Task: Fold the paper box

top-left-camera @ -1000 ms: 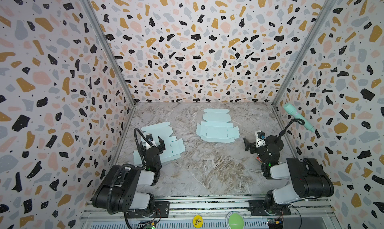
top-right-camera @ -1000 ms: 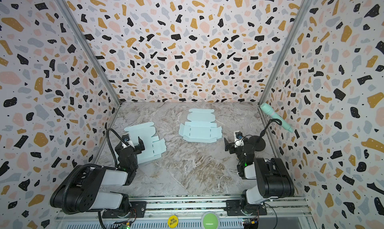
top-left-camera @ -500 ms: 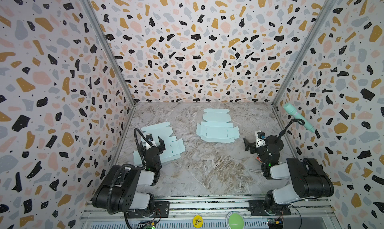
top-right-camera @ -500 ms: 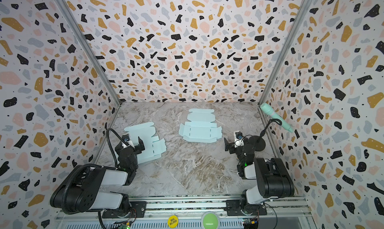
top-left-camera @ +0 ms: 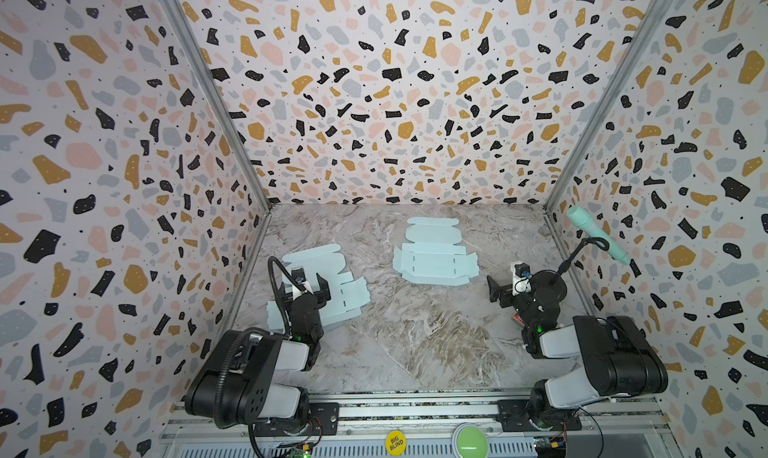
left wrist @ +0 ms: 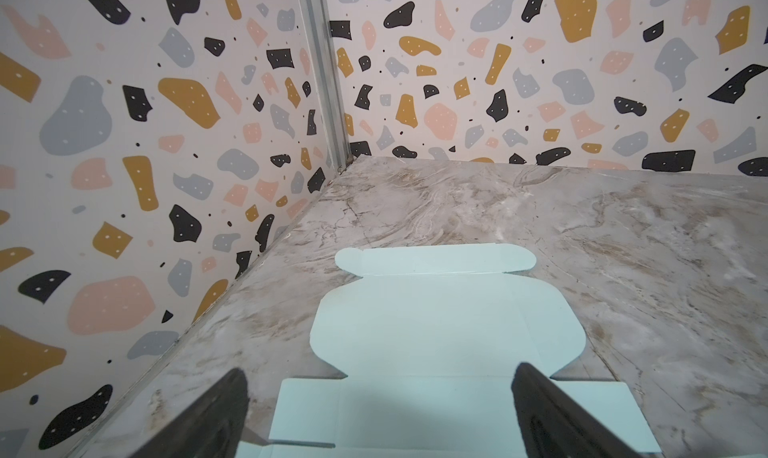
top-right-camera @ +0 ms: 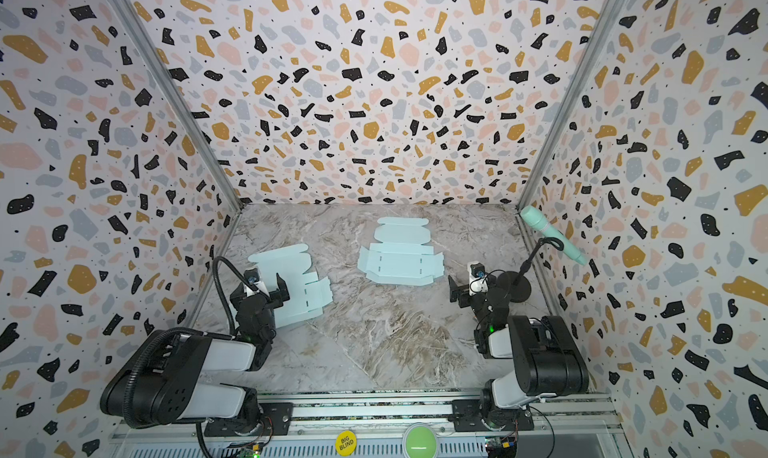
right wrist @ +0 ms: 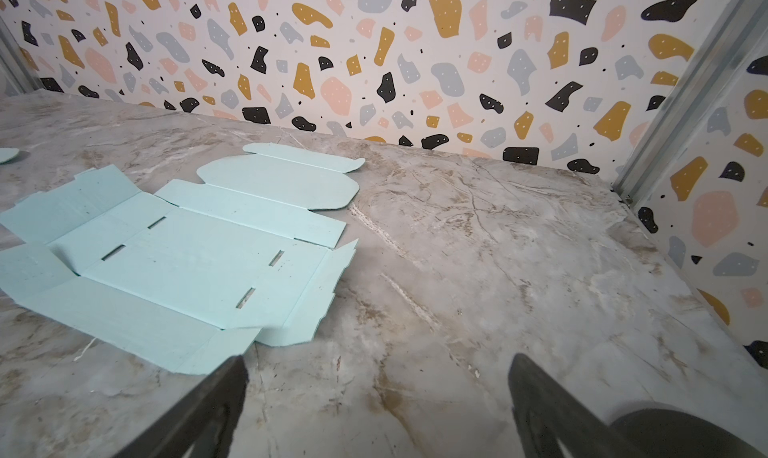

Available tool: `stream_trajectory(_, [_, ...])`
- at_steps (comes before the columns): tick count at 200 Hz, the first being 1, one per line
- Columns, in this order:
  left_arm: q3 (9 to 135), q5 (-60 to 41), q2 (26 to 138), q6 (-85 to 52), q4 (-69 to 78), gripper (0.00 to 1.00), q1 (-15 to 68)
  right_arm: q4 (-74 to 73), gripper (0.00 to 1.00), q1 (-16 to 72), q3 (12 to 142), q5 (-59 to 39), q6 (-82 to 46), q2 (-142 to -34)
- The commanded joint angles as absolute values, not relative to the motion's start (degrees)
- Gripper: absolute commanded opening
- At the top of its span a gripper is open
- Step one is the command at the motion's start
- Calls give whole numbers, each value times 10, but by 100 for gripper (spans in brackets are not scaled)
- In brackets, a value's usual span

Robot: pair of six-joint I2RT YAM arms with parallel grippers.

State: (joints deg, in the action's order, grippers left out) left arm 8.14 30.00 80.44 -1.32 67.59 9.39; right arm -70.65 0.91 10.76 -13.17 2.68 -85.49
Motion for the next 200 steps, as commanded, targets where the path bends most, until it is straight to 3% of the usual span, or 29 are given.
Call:
stream_trajectory(1, [80,298,794,-18,707,100,90,-700,99,13,122,-99,19,-849])
stream_trajectory(34, [82,268,767,-7,685,100,90,-688,99,15,123,-92,18,-836])
stream_trajectory(112, [144,233,621,-39,434,100,90,-563,99,26,142,-74,4,-742])
stream_trajectory(160, [184,97,518,-141,288,100,93,-433,99,88,166,-11,16,-653])
stream_trajectory(200, [201,34,520,-319,180,100,95,-359,99,177,189,41,-3,-589])
